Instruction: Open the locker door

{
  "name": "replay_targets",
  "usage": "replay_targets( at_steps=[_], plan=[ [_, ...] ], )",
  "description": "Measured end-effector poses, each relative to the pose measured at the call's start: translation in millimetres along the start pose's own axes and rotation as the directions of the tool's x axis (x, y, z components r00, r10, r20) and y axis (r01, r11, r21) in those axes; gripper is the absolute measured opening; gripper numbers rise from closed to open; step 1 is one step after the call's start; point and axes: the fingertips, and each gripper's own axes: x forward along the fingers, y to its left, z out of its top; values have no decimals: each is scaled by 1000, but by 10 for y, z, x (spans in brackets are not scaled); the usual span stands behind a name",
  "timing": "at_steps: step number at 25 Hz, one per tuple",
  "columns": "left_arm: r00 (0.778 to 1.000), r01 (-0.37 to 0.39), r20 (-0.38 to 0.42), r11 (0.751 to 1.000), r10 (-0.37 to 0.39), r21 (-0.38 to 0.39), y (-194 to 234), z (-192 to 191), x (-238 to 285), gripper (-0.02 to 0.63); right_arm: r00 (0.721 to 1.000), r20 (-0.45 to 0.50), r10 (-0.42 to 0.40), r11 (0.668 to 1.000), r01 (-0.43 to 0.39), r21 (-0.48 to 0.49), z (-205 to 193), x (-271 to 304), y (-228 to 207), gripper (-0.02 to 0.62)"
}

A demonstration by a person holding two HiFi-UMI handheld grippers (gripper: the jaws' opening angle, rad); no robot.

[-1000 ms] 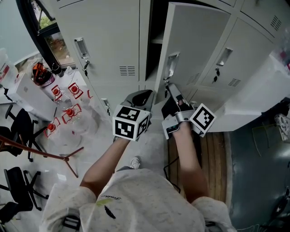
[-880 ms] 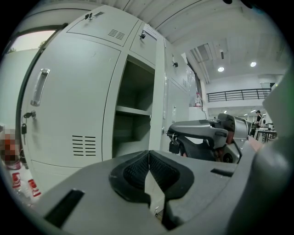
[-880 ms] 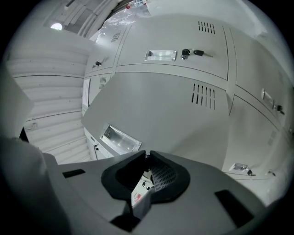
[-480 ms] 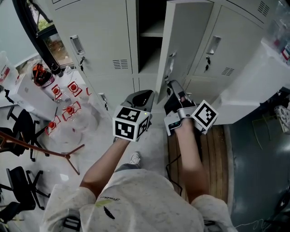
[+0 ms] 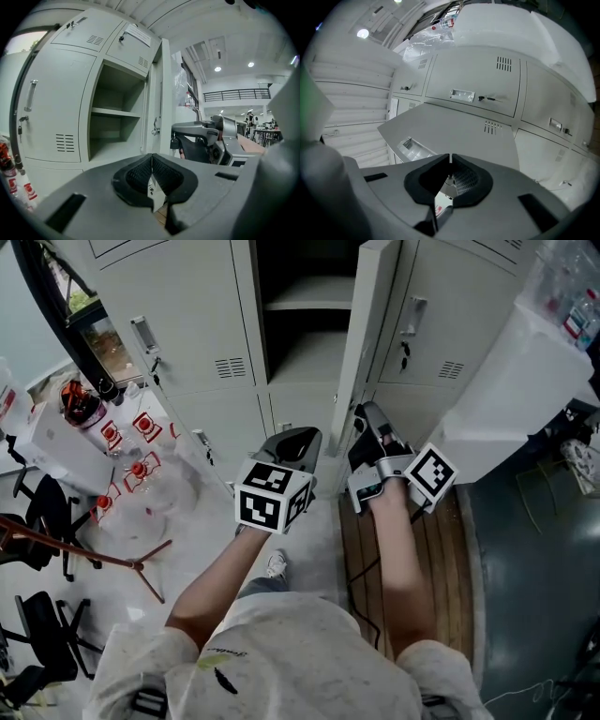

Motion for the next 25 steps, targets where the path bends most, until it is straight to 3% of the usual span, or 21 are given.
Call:
replay_targets(
  at_steps=[14, 25],
  plan=[
    [996, 88, 5, 995, -88, 41, -738, 120, 375, 6, 998, 70, -11, 1000, 11, -8, 655, -428, -160, 18],
    [992, 129, 5, 990, -130, 52, -973, 171, 670, 6, 996, 85, -20, 999, 23, -27, 995, -543, -275, 18]
  ],
)
